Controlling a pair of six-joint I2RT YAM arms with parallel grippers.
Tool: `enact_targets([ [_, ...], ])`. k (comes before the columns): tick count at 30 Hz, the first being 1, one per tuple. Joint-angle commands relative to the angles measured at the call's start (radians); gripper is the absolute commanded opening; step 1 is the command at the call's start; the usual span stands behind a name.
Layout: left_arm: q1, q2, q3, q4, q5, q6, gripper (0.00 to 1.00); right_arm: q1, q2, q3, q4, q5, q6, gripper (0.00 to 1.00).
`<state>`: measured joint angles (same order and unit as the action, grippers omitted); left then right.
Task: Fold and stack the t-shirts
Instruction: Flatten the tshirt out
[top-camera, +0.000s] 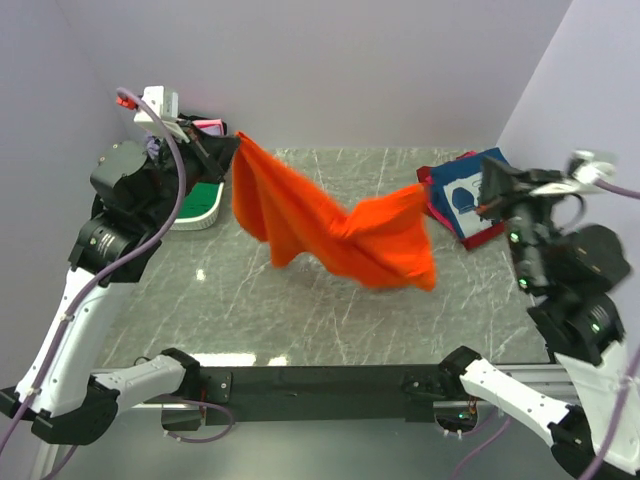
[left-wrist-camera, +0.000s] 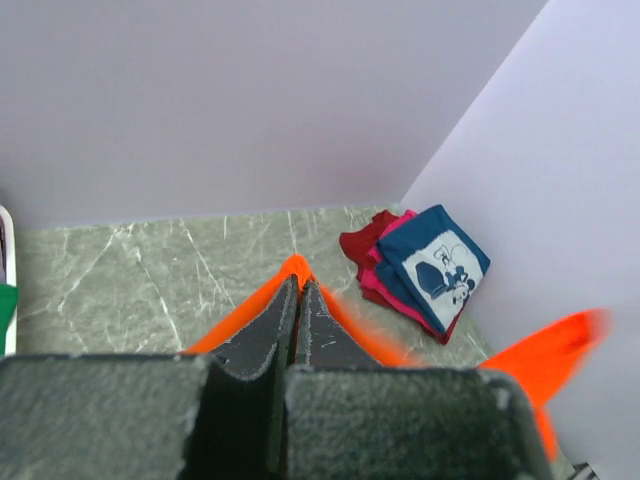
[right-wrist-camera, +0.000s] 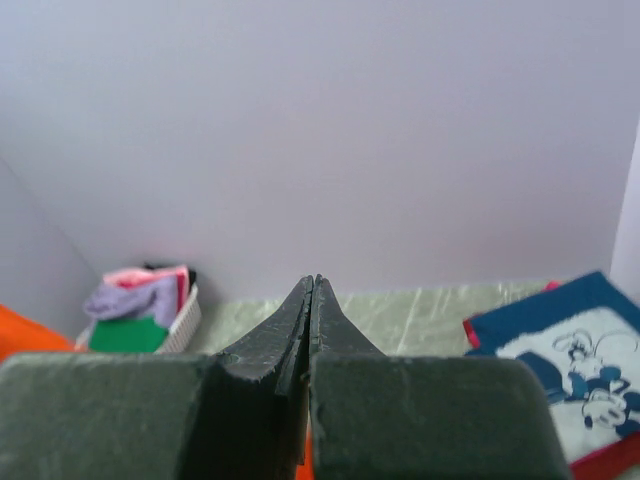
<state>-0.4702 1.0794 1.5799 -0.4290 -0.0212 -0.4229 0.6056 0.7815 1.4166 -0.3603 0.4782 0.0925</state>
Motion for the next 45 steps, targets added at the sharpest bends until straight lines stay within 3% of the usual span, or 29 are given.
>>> enact_targets([
  [1,-0.016,-0.021,0.017,-0.014,-0.059,0.029,0.0,-0.006,-0.034,0.054,-0.017,0.023,-0.04,0.0],
  [5,-0.018,-0.009,-0.04,0.036,-0.083,0.03,0.0,-0.006,-0.021,0.01,0.041,0.007,-0.048,0.0],
  [9,-0.018,0.108,-0.099,0.036,-0.02,0.015,0.0,-0.006,0.059,-0.079,0.046,-0.065,0.018,0.0],
  [14,-0.019,0.126,-0.334,0.124,-0.074,-0.017,0.0,-0.003,0.172,-0.304,0.191,-0.402,0.143,0.02],
  [18,-0.018,0.152,-0.406,0.11,-0.155,-0.02,0.0,0.08,0.317,-0.377,0.303,-0.529,0.188,0.23],
  [19,-0.019,0.157,-0.42,0.105,-0.193,-0.022,0.0,0.118,0.382,-0.375,0.314,-0.527,0.185,0.37],
  [22,-0.012,0.169,-0.437,0.09,-0.264,-0.031,0.0,0.232,0.516,-0.36,0.359,-0.549,0.181,0.53],
  [25,0.01,0.168,-0.457,0.088,-0.284,-0.036,0.0,0.282,0.619,-0.352,0.4,-0.613,0.217,0.6],
  [34,0.134,0.192,-0.501,0.136,-0.261,-0.04,0.0,0.419,0.781,-0.369,0.466,-0.647,0.285,0.67],
  [45,0.154,0.169,-0.512,0.145,-0.232,-0.04,0.0,0.477,0.961,-0.303,0.379,-0.529,0.268,0.67],
])
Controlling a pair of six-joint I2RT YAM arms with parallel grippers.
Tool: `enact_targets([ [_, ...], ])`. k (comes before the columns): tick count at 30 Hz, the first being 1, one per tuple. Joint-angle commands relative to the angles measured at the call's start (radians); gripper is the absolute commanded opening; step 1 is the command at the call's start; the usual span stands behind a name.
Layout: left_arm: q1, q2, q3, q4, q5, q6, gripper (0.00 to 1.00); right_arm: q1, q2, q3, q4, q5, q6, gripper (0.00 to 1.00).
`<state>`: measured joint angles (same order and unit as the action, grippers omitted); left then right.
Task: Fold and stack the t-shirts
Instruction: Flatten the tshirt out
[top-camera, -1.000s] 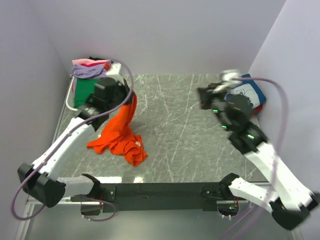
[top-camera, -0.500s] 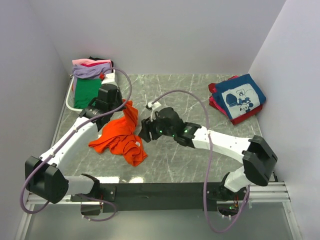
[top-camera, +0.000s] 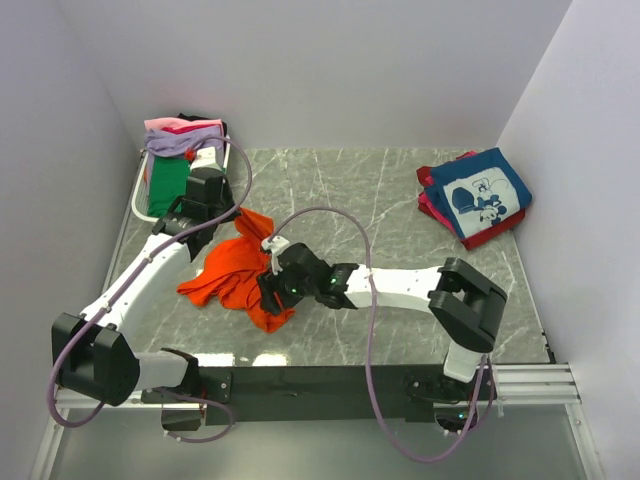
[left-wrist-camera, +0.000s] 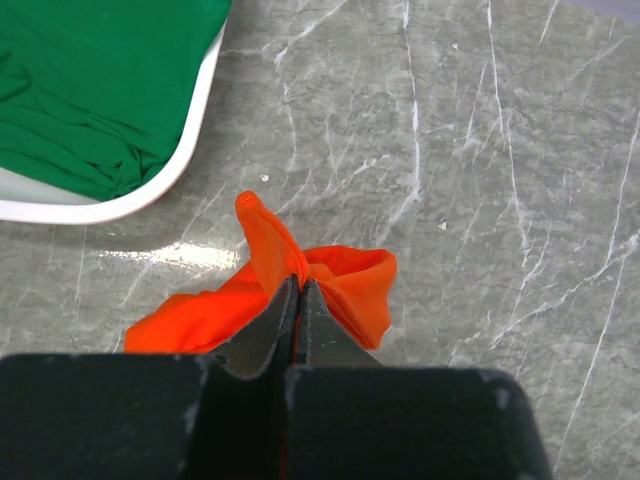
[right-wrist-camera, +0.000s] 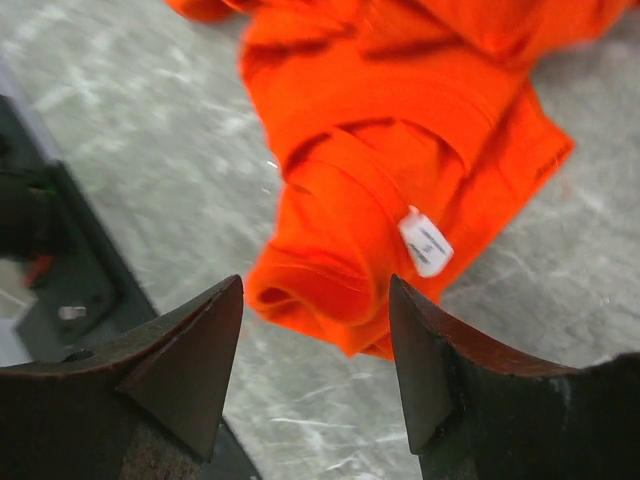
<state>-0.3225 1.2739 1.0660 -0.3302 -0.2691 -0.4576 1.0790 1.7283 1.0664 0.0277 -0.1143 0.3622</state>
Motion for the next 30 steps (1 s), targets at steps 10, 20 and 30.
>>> enact_targets([
  [10,0.007,-0.044,-0.001,0.049,0.027,-0.006,0.0,0.006,0.112,0.113,-0.02,0.111,-0.025,0.63],
  [20,0.007,-0.062,0.003,0.043,0.004,-0.009,0.0,-0.022,0.1,0.118,-0.104,0.259,-0.028,0.0],
  [30,0.002,-0.156,-0.096,0.158,0.143,-0.065,0.0,-0.282,-0.428,-0.08,-0.305,0.541,-0.054,0.0],
])
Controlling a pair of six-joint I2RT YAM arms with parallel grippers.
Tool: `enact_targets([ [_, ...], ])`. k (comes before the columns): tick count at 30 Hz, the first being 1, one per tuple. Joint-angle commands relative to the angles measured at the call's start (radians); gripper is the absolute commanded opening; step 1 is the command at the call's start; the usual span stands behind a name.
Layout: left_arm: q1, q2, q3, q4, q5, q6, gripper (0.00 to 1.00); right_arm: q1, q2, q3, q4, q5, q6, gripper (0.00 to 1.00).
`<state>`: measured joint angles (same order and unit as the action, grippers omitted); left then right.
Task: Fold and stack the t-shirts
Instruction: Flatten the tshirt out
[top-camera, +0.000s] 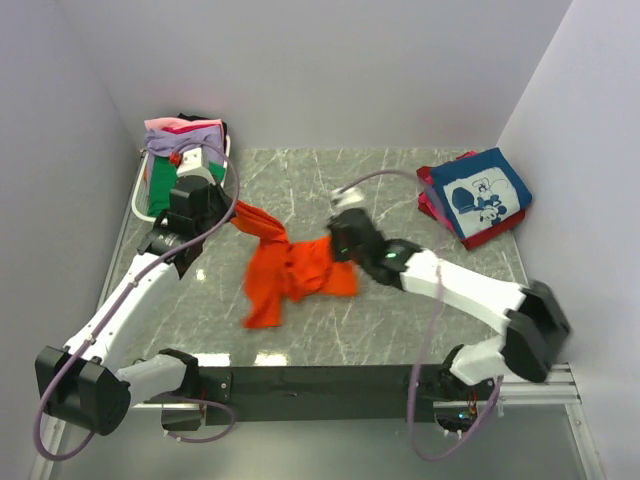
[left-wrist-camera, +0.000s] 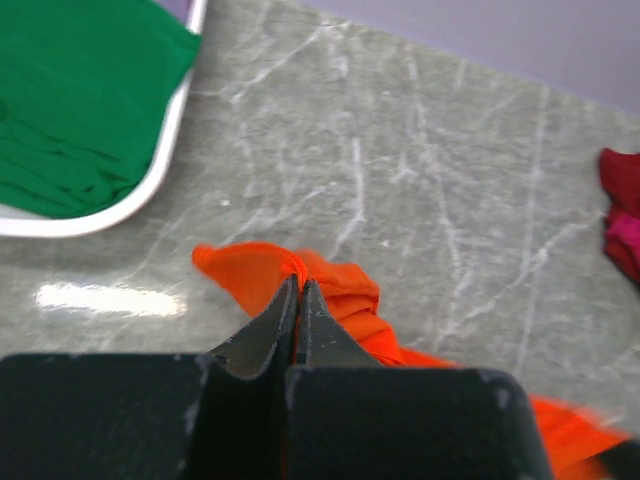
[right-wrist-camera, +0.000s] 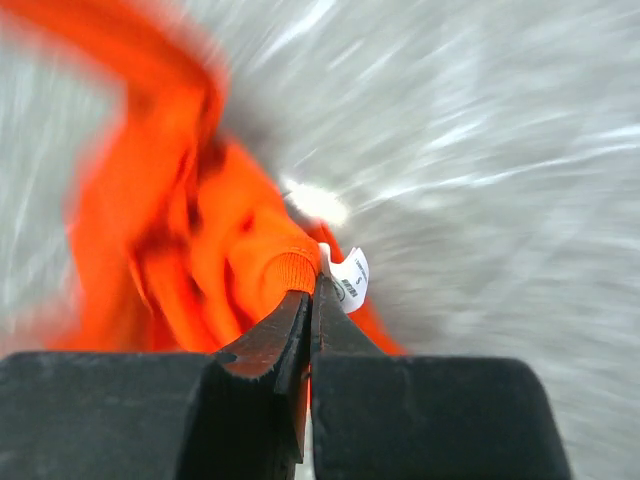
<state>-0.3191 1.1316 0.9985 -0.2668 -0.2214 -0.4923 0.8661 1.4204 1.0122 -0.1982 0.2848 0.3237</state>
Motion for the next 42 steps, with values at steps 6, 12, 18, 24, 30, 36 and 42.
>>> enact_targets([
  [6,-0.069,0.06,-0.066,0.106,0.134,-0.034,0.0,-0.148,-0.164,-0.084,-0.187,0.221,0.028,0.31],
  [12,-0.169,0.125,-0.135,0.116,0.12,-0.045,0.0,-0.148,-0.185,-0.061,-0.241,0.245,0.045,0.71],
  [18,-0.182,0.194,-0.19,0.17,0.143,-0.074,0.0,-0.167,-0.238,-0.095,-0.173,0.169,0.035,0.74],
  [24,-0.187,0.26,-0.178,0.179,0.146,-0.065,0.0,-0.237,-0.152,-0.139,-0.116,0.044,0.081,0.68],
  [30,-0.189,0.287,-0.179,0.19,0.151,-0.054,0.0,-0.315,-0.094,-0.178,-0.069,-0.056,0.107,0.65],
  [36,-0.189,0.335,-0.163,0.196,0.142,-0.037,0.0,-0.36,-0.003,-0.187,-0.021,-0.131,0.13,0.64],
  [42,-0.186,0.358,-0.164,0.224,0.136,-0.025,0.0,-0.384,0.122,-0.153,0.019,-0.161,0.129,0.61],
])
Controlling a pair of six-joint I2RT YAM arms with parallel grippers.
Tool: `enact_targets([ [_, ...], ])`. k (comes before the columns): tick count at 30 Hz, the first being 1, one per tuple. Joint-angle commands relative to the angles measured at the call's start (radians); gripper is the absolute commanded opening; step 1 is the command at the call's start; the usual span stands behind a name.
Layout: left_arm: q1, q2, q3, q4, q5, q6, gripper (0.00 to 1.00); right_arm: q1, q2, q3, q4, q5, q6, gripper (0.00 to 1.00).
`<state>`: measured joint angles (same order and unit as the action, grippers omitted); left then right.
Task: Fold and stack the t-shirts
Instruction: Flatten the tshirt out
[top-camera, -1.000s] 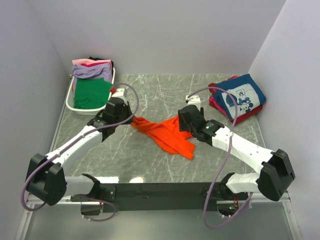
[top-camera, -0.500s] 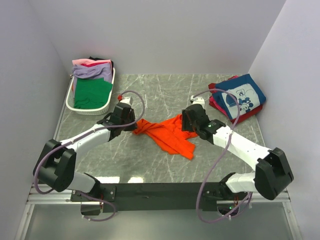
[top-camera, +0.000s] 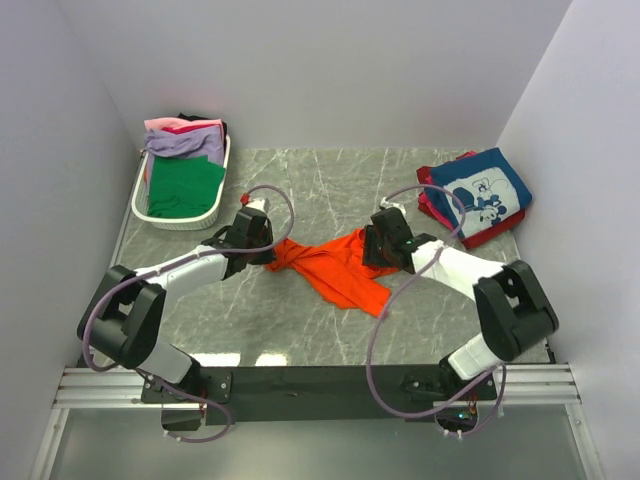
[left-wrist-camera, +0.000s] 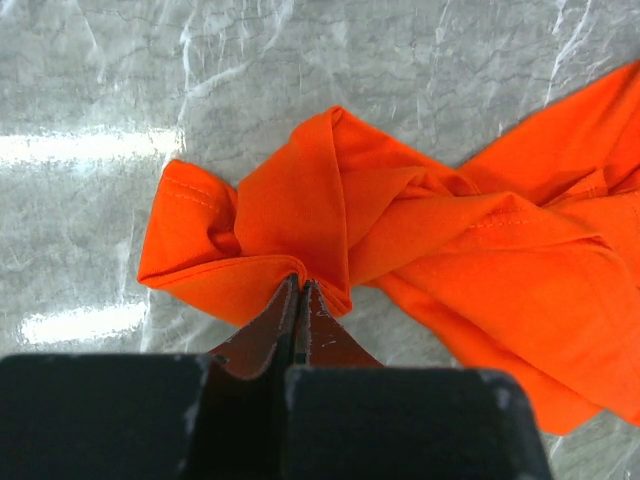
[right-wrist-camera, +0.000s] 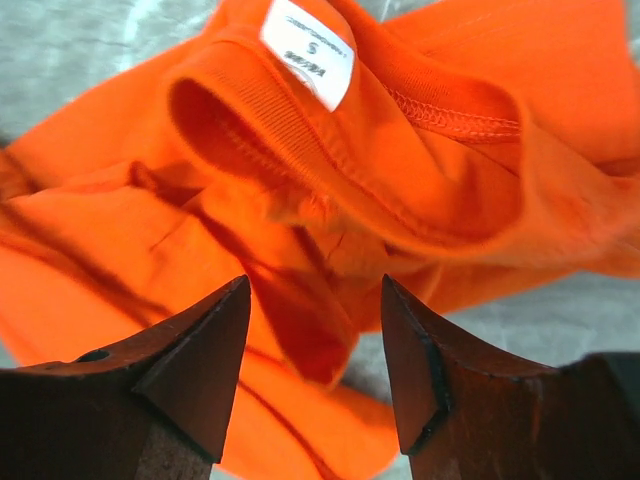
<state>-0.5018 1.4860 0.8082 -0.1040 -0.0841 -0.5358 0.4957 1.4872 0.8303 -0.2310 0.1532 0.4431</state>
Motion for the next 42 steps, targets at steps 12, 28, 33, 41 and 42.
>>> enact_targets([
  [12,0.077,-0.027,0.06,0.038,0.029,0.046,0.0,-0.019,0.153,0.107,0.067,-0.023,0.0,0.0],
  [28,0.187,-0.252,0.327,-0.095,-0.089,0.077,0.0,-0.019,-0.499,0.193,-0.255,0.226,-0.084,0.0],
  [33,0.187,-0.328,0.371,-0.138,-0.071,0.083,0.0,-0.016,-0.637,0.231,-0.315,0.215,-0.092,0.0],
  [41,0.18,-0.437,0.382,-0.16,0.043,0.071,0.0,-0.011,-0.783,0.257,-0.315,0.192,-0.099,0.0],
  [42,0.175,-0.431,0.373,-0.152,0.059,0.066,0.0,-0.009,-0.777,0.238,-0.308,0.2,-0.099,0.0],
])
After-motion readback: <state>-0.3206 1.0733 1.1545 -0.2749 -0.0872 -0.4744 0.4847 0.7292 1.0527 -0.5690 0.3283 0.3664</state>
